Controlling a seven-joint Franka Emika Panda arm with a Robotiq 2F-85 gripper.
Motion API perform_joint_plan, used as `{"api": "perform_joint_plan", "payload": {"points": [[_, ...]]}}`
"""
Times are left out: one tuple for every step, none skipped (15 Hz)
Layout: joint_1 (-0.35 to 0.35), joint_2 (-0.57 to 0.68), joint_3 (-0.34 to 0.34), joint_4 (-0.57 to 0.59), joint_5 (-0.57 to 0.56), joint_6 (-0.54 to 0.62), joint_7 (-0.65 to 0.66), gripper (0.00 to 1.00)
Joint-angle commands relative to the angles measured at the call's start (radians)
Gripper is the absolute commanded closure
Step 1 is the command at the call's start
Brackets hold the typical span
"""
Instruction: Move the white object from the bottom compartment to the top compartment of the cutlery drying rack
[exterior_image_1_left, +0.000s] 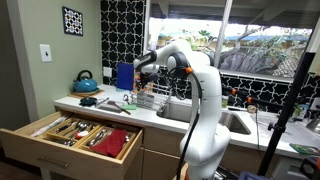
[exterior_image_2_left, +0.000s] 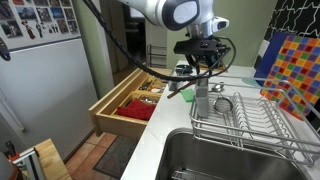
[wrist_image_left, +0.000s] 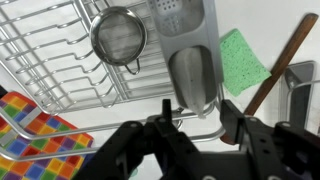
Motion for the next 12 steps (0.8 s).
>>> {"api": "perform_joint_plan", "payload": {"points": [[-0.013, -0.076, 0.008, -0.046, 0.034, 0.0, 0.026, 0.12], [-0.007, -0.092, 0.0, -0.051, 0.024, 0.001, 0.073, 0.06], [-0.003, -0.107, -0.005, -0.057, 0.013, 0.003, 0.114, 0.0], [0.003, -0.128, -0.013, -0.067, -0.007, -0.008, 0.182, 0.0], [0.009, -0.146, -0.02, -0.076, -0.032, -0.012, 0.254, 0.0], [0.015, -0.168, -0.027, -0.089, -0.062, -0.025, 0.329, 0.0], [0.018, -0.192, -0.031, -0.103, -0.094, -0.055, 0.394, 0.0], [0.019, -0.21, -0.033, -0.11, -0.121, -0.086, 0.456, 0.0], [0.022, -0.235, -0.034, -0.12, -0.169, -0.128, 0.523, 0.0], [0.022, -0.252, -0.033, -0.122, -0.197, -0.176, 0.578, 0.0], [0.02, -0.27, -0.031, -0.122, -0.209, -0.239, 0.618, 0.0], [0.018, -0.283, -0.03, -0.121, -0.215, -0.297, 0.658, 0.0]]}}
